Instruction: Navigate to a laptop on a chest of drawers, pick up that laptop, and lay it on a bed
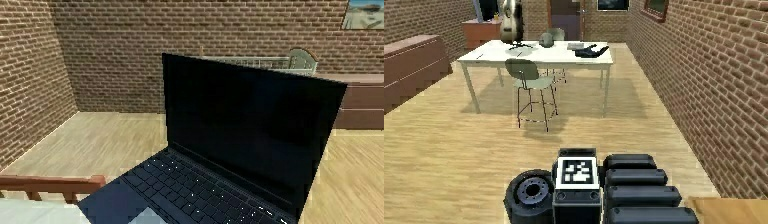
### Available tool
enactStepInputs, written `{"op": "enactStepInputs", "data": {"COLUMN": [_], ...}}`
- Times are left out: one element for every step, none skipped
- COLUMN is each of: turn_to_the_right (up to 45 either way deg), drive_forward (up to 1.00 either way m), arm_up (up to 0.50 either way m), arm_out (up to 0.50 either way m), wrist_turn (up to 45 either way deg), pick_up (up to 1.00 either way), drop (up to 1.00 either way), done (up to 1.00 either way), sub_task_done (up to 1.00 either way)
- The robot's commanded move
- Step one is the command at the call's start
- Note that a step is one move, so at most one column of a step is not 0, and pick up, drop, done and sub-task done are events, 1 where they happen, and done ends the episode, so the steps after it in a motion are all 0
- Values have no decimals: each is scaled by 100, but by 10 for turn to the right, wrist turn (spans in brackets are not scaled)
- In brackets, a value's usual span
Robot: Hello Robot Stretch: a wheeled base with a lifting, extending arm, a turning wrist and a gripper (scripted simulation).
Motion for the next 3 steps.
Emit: {"op": "enactStepInputs", "data": {"turn_to_the_right": [30, 0, 60], "drive_forward": [0, 15, 0], "arm_up": [0, 0, 0], "arm_out": [0, 0, 0], "wrist_turn": [0, 0, 0], "pick_up": [0, 0, 0], "drop": [0, 0, 0], "done": [0, 0, 0], "sub_task_done": [0, 0, 0]}}
